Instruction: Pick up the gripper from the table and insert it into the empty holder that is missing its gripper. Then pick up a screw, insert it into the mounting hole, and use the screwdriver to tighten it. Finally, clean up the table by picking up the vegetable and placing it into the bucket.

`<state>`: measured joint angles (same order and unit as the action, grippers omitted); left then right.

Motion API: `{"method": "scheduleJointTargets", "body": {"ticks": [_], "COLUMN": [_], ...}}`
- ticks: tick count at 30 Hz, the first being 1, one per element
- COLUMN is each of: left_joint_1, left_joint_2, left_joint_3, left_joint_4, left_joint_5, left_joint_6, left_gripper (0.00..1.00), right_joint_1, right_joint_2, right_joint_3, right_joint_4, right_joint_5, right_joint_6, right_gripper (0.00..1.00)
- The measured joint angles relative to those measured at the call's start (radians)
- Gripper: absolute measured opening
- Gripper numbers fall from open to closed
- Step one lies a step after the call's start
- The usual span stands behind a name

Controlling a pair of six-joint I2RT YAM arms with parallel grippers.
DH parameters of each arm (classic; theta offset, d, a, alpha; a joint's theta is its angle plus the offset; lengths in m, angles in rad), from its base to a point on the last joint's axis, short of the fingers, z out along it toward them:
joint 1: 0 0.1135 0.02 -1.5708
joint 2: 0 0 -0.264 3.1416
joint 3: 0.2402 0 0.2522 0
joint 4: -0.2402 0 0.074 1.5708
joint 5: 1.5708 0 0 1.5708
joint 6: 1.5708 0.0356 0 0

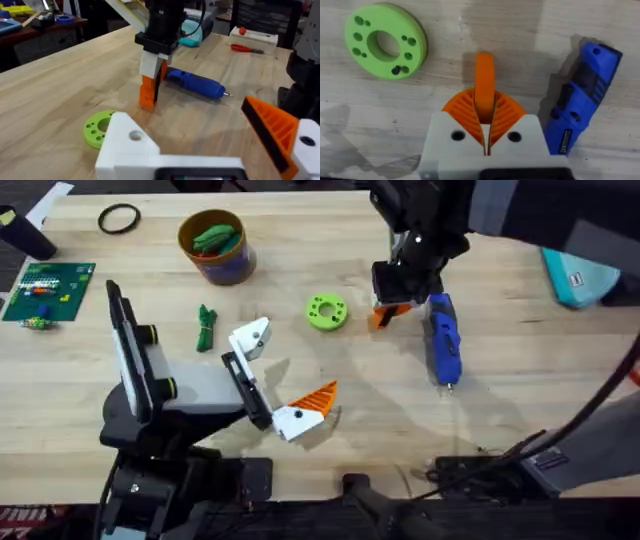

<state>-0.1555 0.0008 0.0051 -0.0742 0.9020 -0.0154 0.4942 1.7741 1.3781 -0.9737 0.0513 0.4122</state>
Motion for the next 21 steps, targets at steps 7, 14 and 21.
{"method": "scheduleJointTargets", "body": {"ticks": [7, 14, 21], "left_joint_1": [0.0, 0.0, 0.0], "left_joint_2": [0.0, 0.0, 0.0], "left_joint_3": [0.0, 0.0, 0.0], "left_joint_4": [0.0, 0.0, 0.0], "left_joint_5": [0.0, 0.0, 0.0], "left_joint_6": [0.0, 0.0, 0.0], "left_gripper": [0.988, 0.988, 0.988], "right_joint_1": [0.0, 0.0, 0.0], "right_joint_2": [0.0, -0.016, -0.171], "right_joint_3": [0.0, 0.013, 0.059], "right_joint_4": [-0.003, -0.068, -0.062], "right_joint_5": [0.0, -0.006, -0.015], "right_joint_6": [0.0, -0.001, -0.001], "right_gripper": [0.009, 0.008, 0.007]}}
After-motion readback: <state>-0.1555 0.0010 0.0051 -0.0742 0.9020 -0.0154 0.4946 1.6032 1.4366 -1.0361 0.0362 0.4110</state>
